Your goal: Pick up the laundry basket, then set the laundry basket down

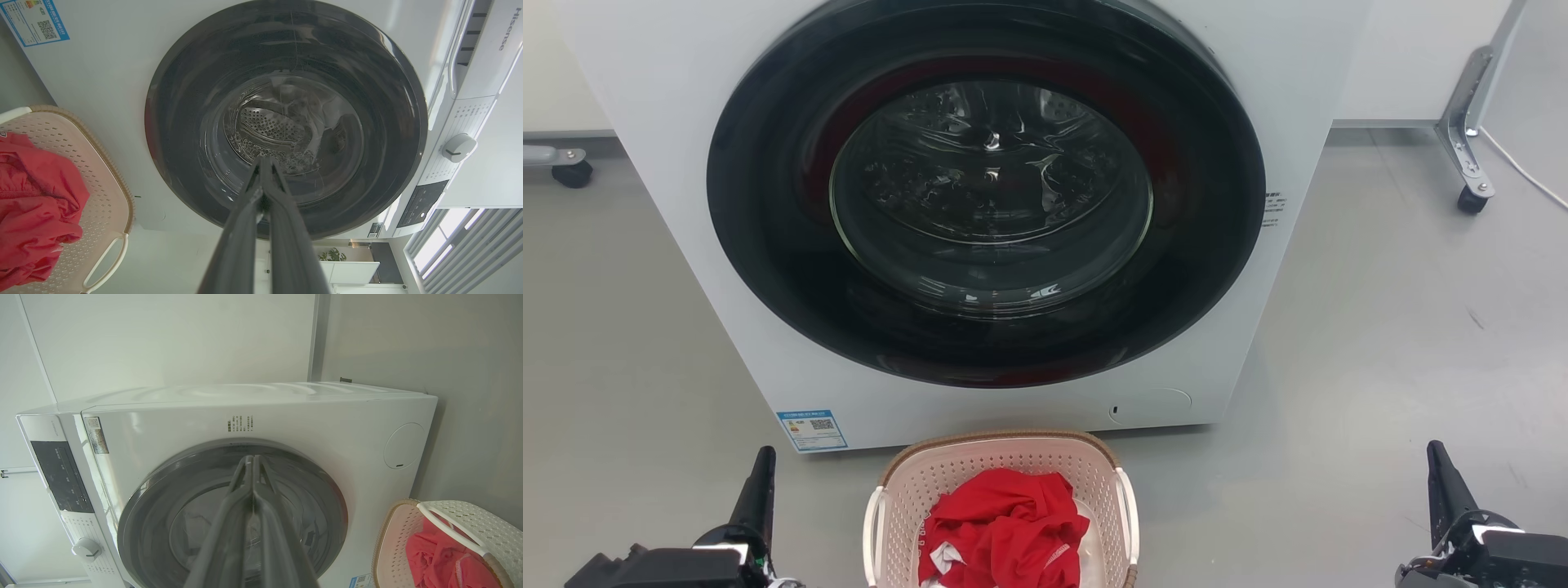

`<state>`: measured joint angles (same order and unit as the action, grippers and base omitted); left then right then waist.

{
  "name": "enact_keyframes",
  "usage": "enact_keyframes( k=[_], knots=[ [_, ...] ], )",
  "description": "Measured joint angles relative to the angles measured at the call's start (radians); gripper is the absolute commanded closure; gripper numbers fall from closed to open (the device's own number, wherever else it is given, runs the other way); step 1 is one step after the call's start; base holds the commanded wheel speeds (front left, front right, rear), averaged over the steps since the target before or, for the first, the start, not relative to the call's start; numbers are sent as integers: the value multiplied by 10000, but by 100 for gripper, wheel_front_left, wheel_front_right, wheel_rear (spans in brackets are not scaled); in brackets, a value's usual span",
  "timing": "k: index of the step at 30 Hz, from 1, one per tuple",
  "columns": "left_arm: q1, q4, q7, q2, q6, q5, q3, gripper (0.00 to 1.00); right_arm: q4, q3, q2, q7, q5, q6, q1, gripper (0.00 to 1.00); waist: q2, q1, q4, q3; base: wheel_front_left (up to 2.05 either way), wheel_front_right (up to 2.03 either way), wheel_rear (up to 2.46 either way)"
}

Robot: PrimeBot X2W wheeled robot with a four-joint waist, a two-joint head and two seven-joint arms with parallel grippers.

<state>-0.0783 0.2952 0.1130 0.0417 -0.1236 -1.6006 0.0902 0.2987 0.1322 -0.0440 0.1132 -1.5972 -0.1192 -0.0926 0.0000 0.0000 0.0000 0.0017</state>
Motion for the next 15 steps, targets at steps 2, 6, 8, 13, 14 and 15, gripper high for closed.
enact_keyframes(
  k=[2, 6, 8, 13, 14, 15],
  knots=[
    [0, 0, 0, 0, 0, 0, 0, 100, 0, 0, 0, 0, 0, 0, 0, 100, 0, 0, 0, 0, 0, 0, 0],
    [0, 0, 0, 0, 0, 0, 0, 100, 0, 0, 0, 0, 0, 0, 0, 100, 0, 0, 0, 0, 0, 0, 0],
    [0, 0, 0, 0, 0, 0, 0, 100, 0, 0, 0, 0, 0, 0, 0, 100, 0, 0, 0, 0, 0, 0, 0],
    [0, 0, 0, 0, 0, 0, 0, 100, 0, 0, 2, 0, 0, 0, 0, 100, 0, 0, 0, 1, 0, 0, 0],
    [0, 0, 0, 0, 0, 0, 0, 100, 0, 0, 2, 0, 0, 0, 0, 100, 0, 0, 0, 1, 0, 0, 0],
    [0, 0, 0, 0, 0, 0, 0, 100, 0, 0, 2, 0, 0, 0, 0, 100, 0, 0, 0, 1, 0, 0, 0]
  ],
)
